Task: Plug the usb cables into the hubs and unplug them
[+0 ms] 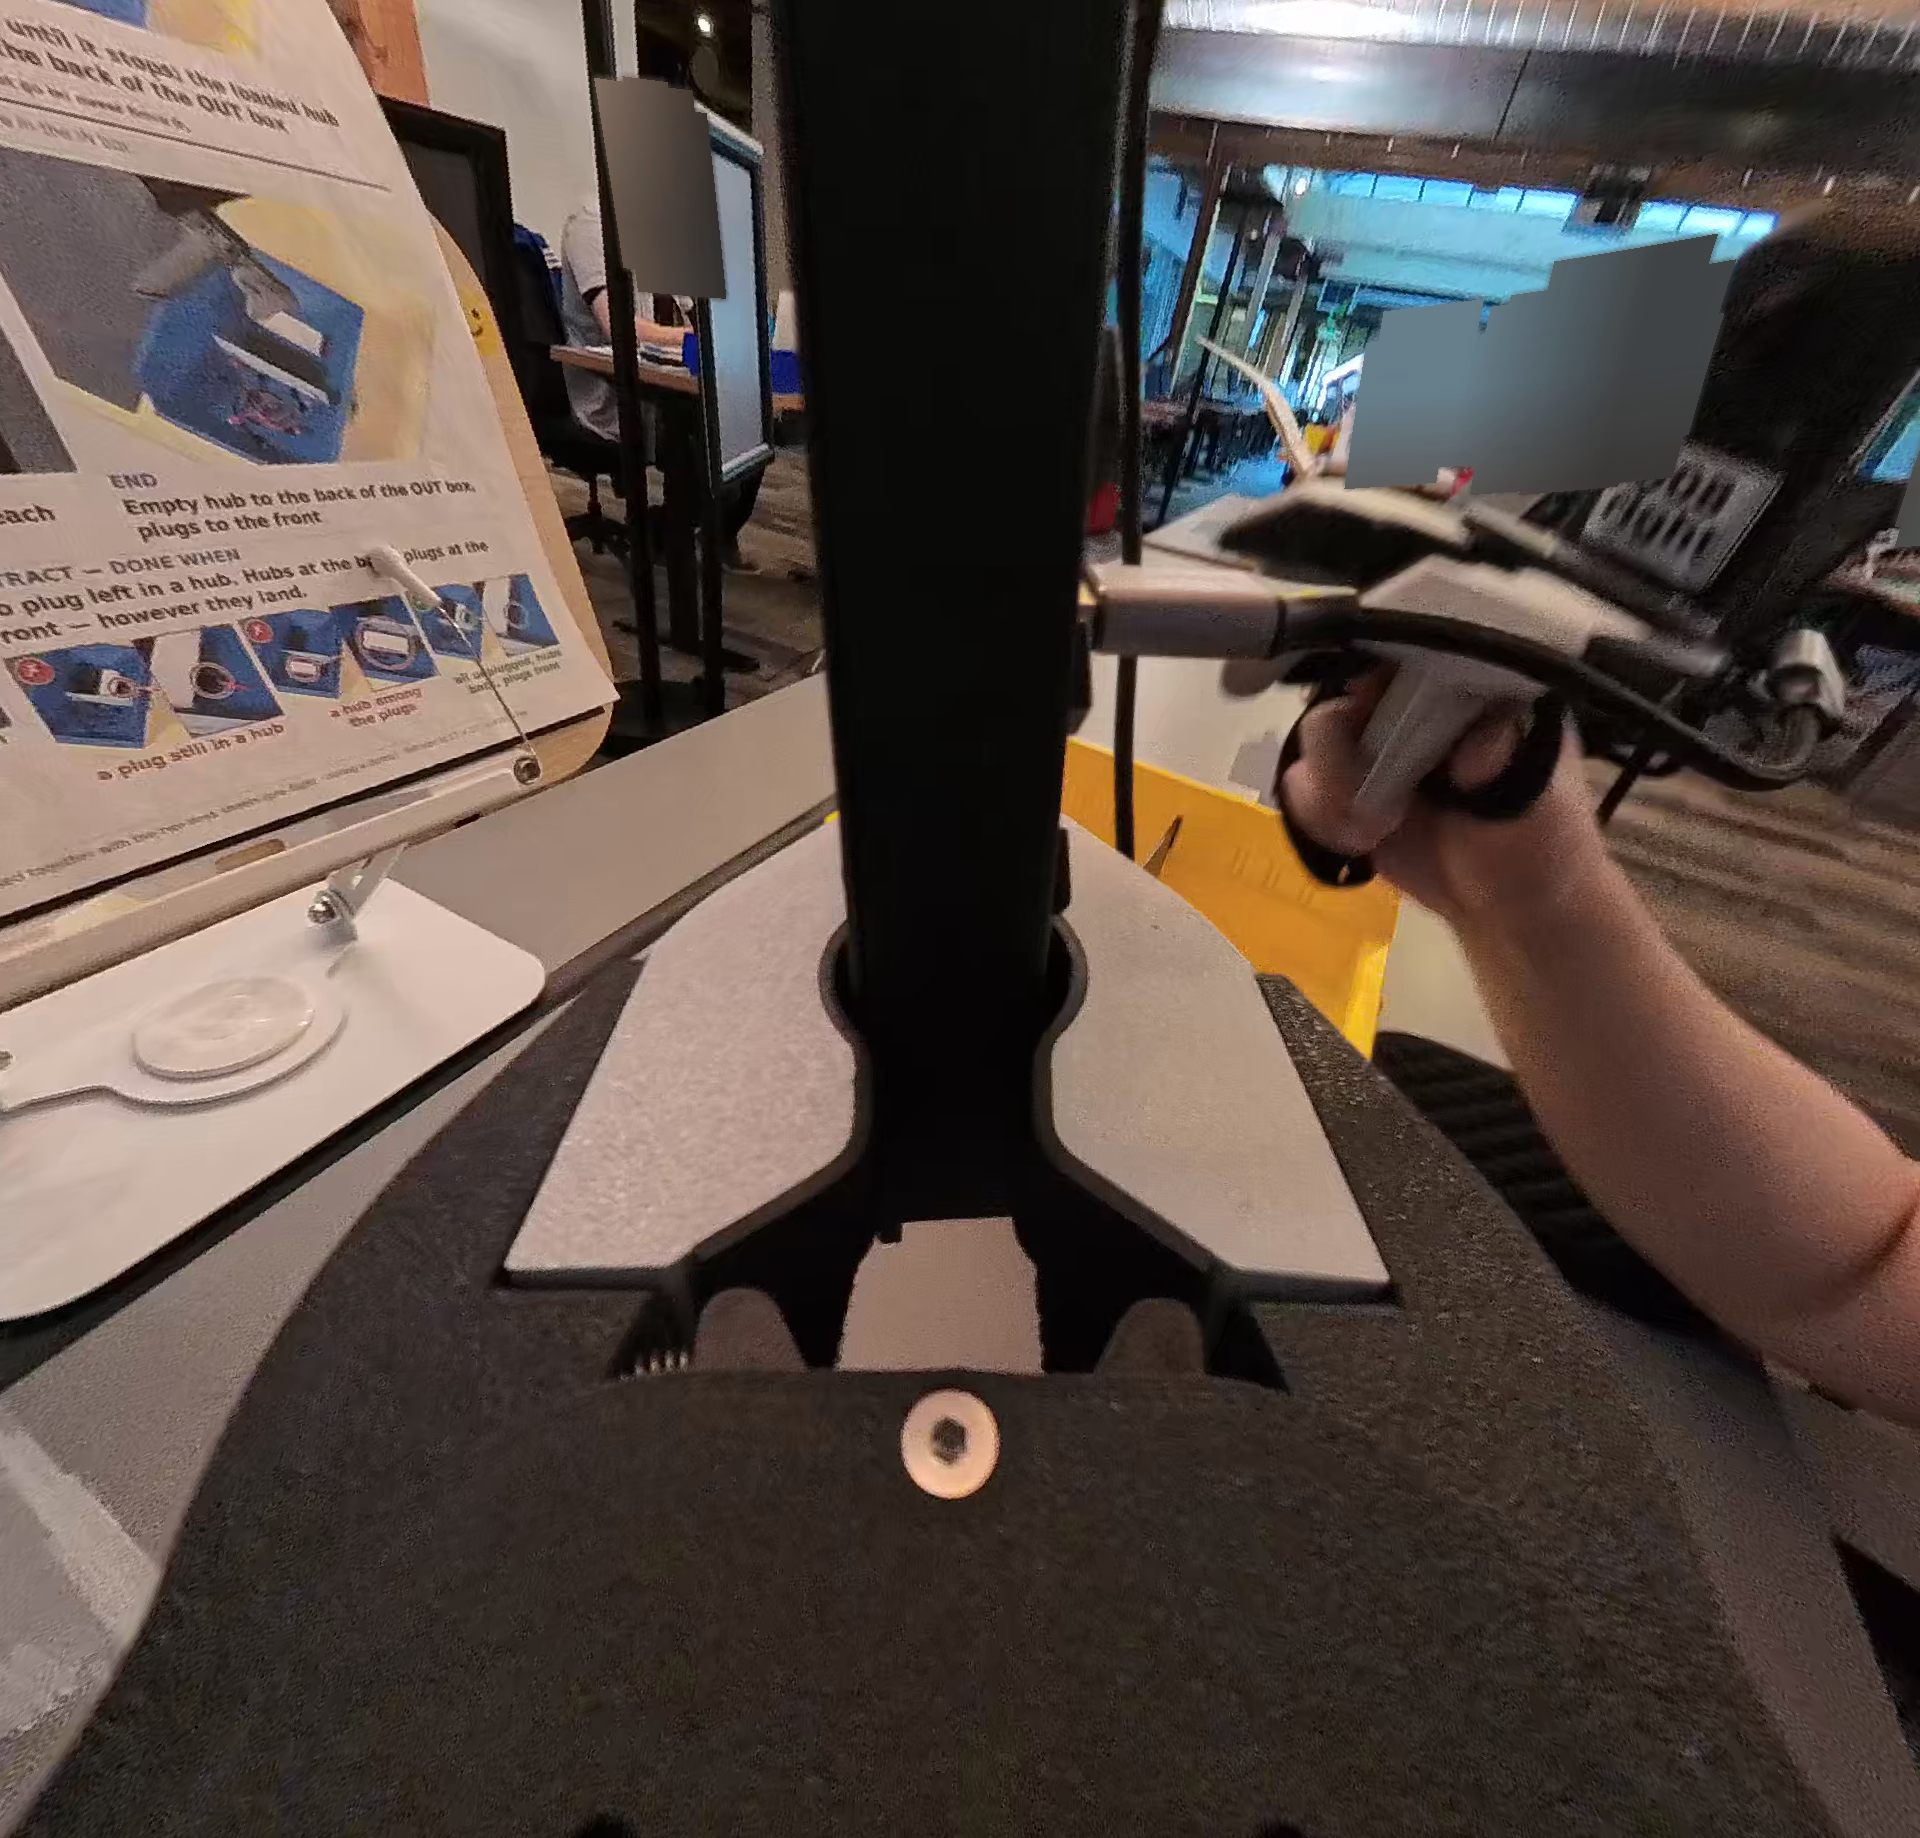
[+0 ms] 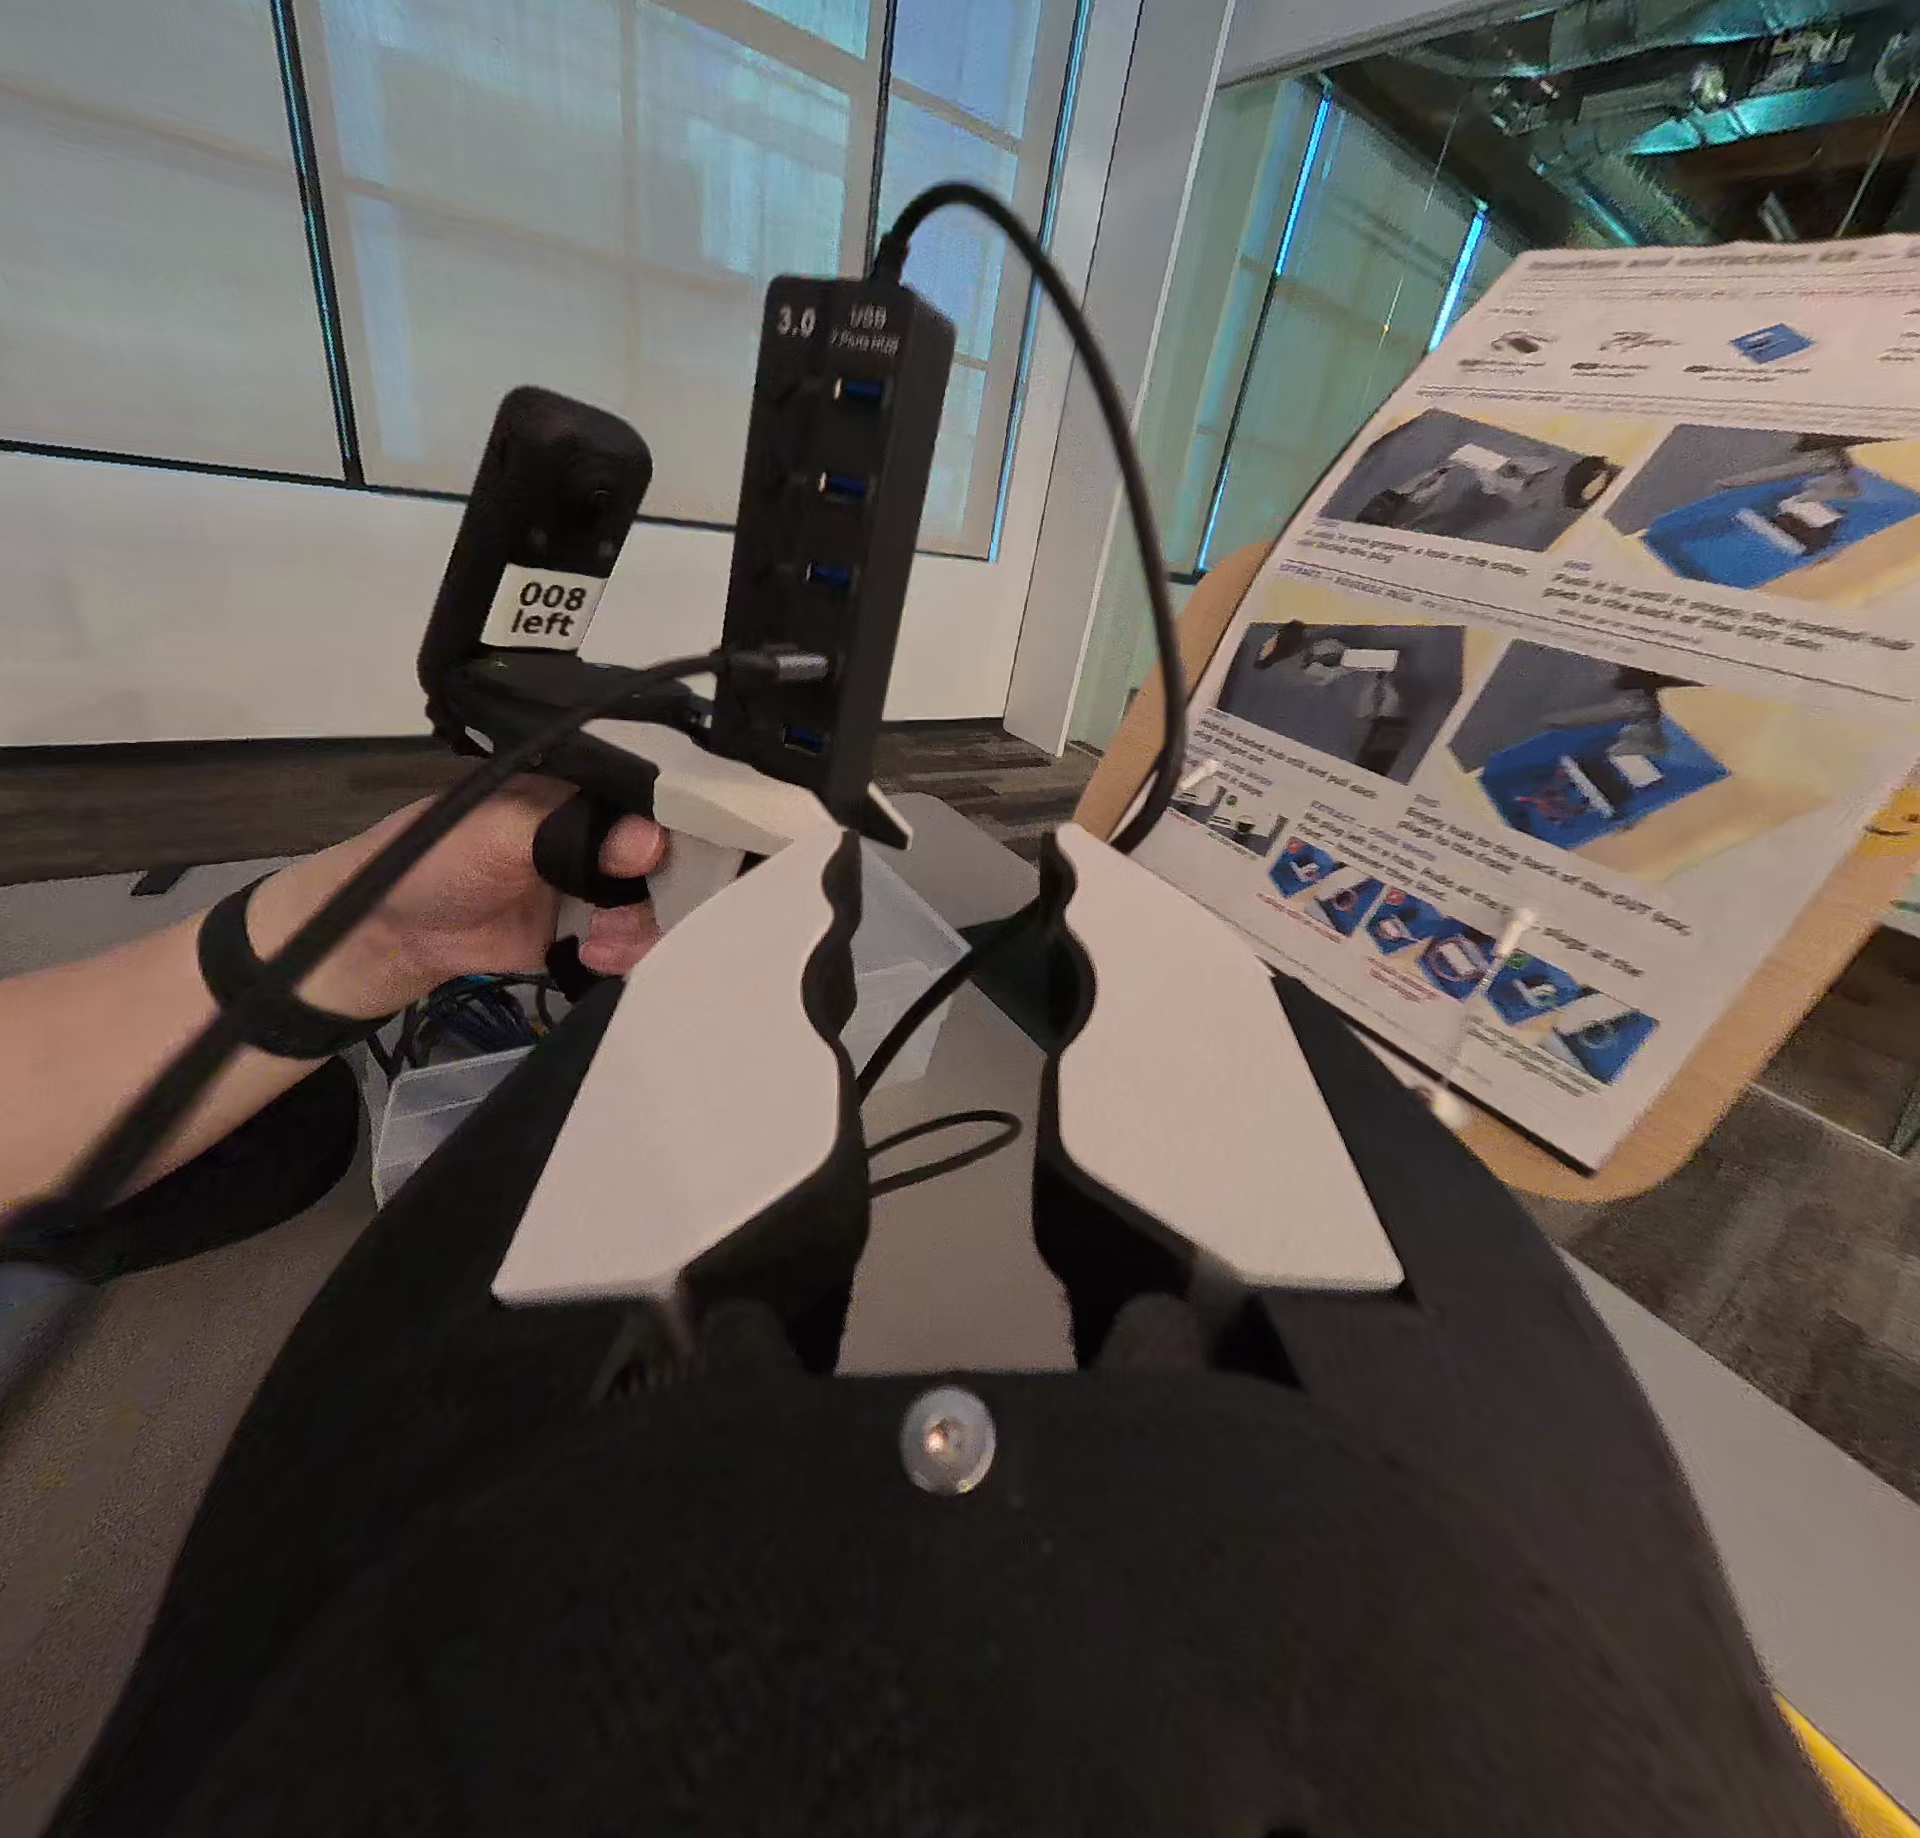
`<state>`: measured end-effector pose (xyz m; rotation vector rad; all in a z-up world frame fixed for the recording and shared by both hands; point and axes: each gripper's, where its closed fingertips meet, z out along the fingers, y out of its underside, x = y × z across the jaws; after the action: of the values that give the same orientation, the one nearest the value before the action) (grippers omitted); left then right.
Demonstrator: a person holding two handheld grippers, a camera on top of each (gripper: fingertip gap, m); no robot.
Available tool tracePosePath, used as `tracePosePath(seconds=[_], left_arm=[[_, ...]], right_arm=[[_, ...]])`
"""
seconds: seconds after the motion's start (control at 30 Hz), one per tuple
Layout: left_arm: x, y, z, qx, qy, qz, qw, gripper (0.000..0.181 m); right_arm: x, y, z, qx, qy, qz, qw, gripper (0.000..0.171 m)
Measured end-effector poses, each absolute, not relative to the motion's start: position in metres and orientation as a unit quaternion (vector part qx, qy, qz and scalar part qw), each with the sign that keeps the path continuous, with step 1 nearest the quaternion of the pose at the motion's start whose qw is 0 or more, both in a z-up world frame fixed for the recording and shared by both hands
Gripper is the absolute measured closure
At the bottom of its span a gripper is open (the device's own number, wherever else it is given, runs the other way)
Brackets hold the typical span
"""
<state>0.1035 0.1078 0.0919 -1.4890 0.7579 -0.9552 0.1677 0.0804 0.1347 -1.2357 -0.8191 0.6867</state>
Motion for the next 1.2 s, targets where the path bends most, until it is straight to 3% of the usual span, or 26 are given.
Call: tracePosePath(seconds=[0.2, 0.47, 0.67, 0.83, 1.2], left_arm=[[0.099, 0.109, 0.102, -0.633, 0.286, -0.398, 0.599, 0.155], [0.086, 0.112, 0.113, -0.627, 0.252, -0.388, 0.627, 0.155], [0.069, 0.121, 0.115, -0.635, 0.23, -0.366, 0.64, 0.155], [0.06, 0.133, 0.107, -0.653, 0.226, -0.313, 0.652, 0.155], [0.07, 0.14, 0.088, -0.672, 0.242, -0.274, 0.644, 0.156]], right_arm=[[0.124, 0.077, 0.114, -0.534, -0.356, 0.319, 0.698, 0.128], [0.124, 0.071, 0.122, -0.507, -0.321, 0.329, 0.729, 0.128], [0.168, 0.093, 0.136, -0.528, -0.272, 0.298, 0.748, 0.129], [0.228, 0.101, 0.159, -0.541, -0.244, 0.181, 0.784, 0.132], [0.249, 0.07, 0.189, -0.578, -0.258, 0.115, 0.766, 0.136]])
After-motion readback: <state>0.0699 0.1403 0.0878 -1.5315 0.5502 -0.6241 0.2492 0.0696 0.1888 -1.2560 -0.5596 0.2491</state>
